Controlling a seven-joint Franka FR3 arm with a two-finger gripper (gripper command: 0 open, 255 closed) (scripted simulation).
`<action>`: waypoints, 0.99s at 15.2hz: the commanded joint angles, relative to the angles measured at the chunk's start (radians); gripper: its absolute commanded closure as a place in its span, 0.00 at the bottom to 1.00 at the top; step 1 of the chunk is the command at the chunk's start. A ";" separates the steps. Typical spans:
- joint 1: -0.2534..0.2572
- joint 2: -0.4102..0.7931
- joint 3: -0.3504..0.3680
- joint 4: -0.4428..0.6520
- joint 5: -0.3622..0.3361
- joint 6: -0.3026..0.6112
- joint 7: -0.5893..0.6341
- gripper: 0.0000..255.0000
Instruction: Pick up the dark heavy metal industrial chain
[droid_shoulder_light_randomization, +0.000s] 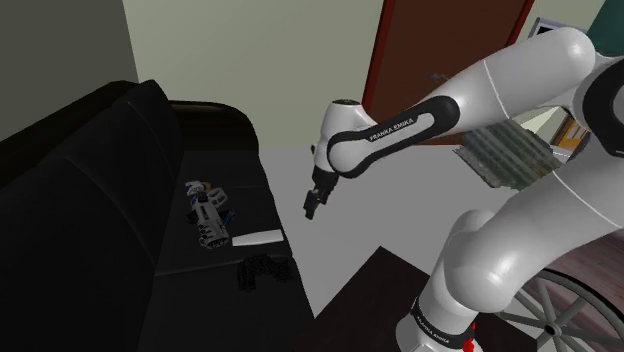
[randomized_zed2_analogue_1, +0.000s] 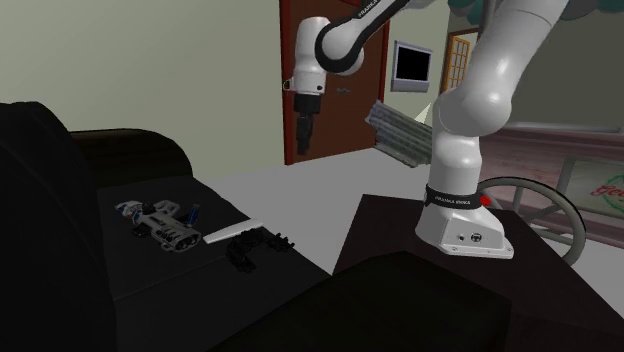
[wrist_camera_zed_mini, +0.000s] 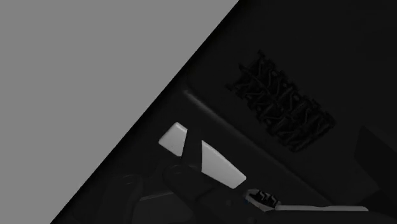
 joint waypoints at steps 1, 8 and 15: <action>0.016 0.077 -0.007 -0.009 0.007 0.081 -0.031 0.00; 0.070 0.371 -0.029 0.005 0.080 0.333 -0.181 0.00; 0.055 0.690 0.042 0.090 0.232 0.536 -0.389 0.00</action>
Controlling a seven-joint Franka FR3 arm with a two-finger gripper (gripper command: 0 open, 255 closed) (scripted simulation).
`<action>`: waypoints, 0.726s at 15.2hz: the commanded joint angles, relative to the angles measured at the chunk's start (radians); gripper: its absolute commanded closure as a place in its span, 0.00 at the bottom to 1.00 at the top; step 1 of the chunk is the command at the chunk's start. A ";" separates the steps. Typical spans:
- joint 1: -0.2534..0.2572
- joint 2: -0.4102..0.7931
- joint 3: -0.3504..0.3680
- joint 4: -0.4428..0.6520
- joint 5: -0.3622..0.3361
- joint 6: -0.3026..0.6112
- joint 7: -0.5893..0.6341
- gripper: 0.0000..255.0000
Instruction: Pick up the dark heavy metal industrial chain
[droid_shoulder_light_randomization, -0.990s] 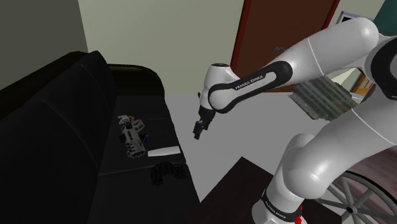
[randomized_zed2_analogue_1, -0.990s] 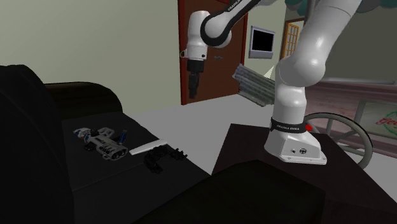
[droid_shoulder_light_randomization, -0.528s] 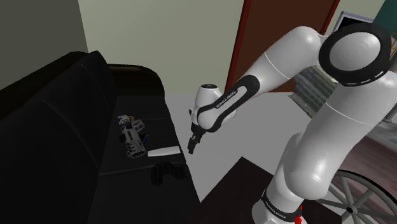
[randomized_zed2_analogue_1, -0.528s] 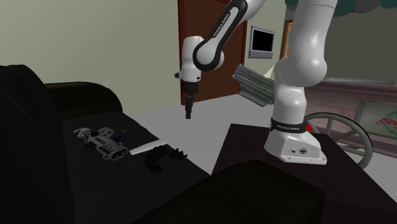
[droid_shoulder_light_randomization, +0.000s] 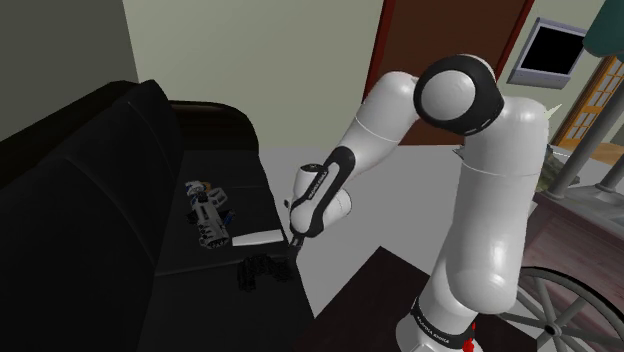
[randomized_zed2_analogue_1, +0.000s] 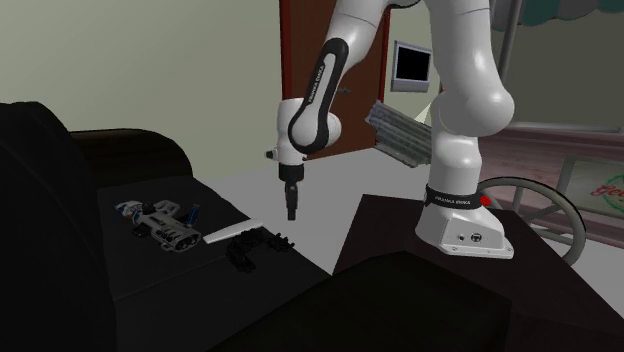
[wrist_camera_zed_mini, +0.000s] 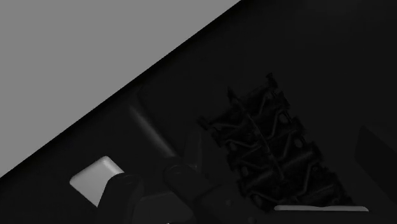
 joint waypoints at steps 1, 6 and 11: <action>-0.025 0.092 0.034 0.027 0.033 0.058 -0.061 0.00; -0.063 0.262 0.087 0.099 0.042 0.144 -0.118 0.00; -0.082 0.348 0.106 0.133 0.048 0.198 -0.127 0.00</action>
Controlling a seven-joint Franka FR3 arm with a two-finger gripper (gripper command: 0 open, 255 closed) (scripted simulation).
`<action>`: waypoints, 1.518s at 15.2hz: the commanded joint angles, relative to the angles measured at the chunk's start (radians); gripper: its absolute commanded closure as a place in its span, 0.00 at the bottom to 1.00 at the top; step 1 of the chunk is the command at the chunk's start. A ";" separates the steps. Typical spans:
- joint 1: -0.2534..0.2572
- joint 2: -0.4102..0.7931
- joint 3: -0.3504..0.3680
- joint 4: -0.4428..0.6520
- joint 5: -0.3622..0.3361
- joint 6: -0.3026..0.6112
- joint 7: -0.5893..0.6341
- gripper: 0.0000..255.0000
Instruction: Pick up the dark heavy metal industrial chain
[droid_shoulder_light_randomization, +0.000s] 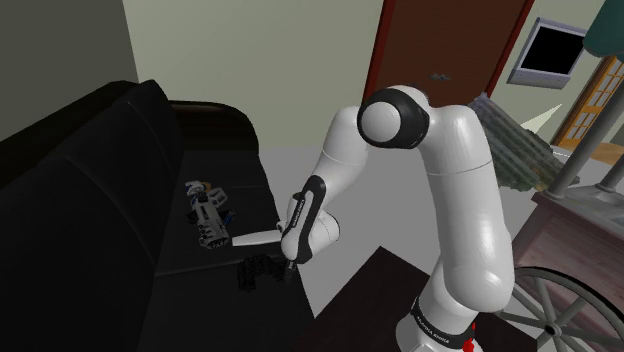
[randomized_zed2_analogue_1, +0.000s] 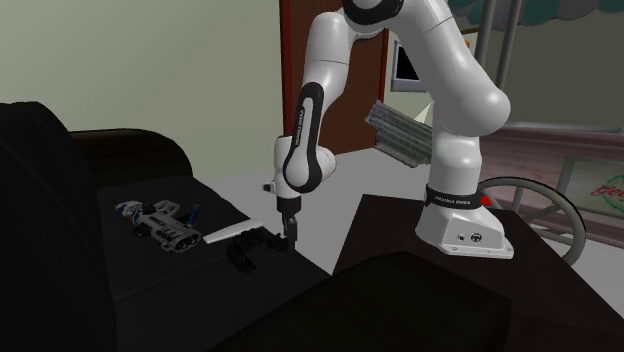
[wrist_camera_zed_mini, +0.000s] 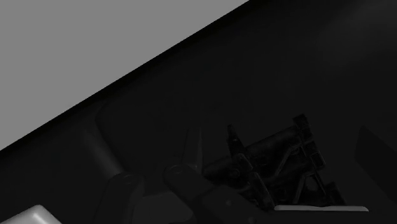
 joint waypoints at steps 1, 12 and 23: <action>-0.007 0.035 0.006 0.016 0.001 0.020 -0.003 0.00; -0.008 0.048 0.009 0.021 0.002 0.028 -0.003 1.00; 0.030 -0.127 -0.032 -0.045 -0.012 -0.084 0.016 1.00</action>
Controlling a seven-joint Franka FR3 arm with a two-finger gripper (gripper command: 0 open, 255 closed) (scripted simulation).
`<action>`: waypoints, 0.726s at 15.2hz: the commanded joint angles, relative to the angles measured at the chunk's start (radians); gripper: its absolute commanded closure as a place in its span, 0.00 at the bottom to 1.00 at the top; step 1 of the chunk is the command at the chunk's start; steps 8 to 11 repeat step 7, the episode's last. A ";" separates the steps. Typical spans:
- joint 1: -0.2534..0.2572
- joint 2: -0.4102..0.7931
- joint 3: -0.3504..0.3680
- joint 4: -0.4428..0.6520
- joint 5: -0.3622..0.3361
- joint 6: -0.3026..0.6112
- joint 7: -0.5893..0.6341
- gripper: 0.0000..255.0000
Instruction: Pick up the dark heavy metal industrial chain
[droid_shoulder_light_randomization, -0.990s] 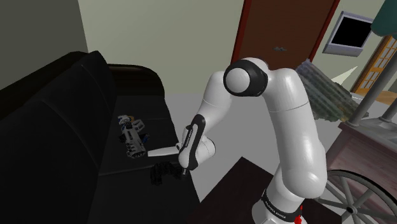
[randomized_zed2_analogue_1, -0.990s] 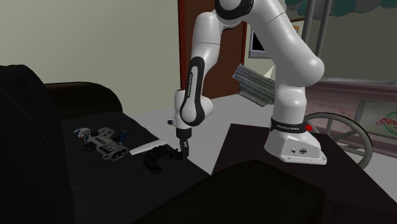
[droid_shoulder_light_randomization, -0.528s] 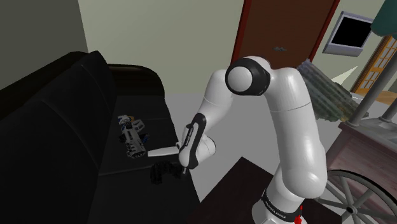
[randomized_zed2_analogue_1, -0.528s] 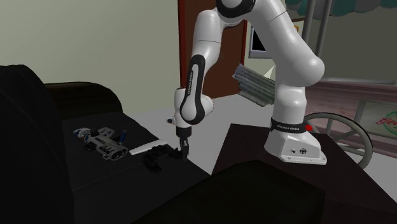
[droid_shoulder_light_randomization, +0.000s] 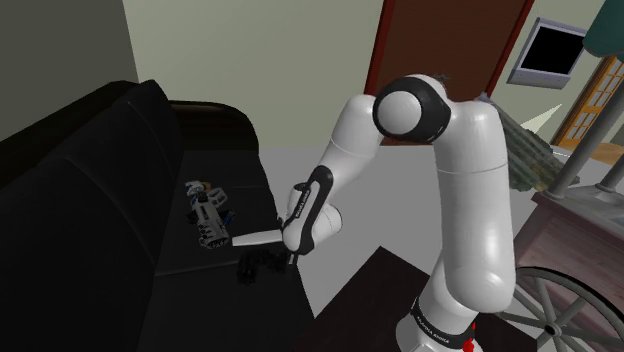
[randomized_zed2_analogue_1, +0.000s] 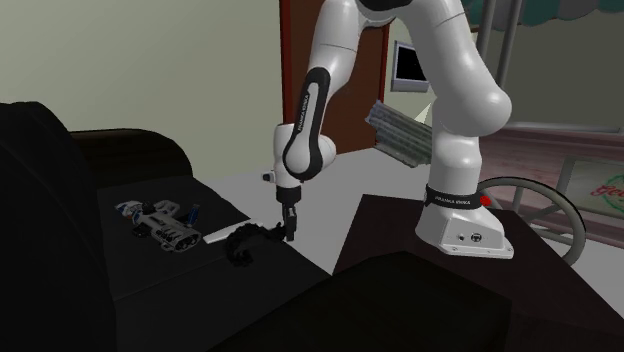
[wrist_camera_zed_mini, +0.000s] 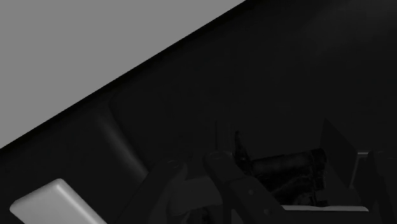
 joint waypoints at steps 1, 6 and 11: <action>0.009 -0.035 -0.011 -0.010 -0.005 -0.026 0.006 1.00; 0.029 -0.106 -0.034 -0.029 -0.021 -0.077 0.021 1.00; 0.029 -0.106 -0.034 -0.030 -0.021 -0.077 0.021 1.00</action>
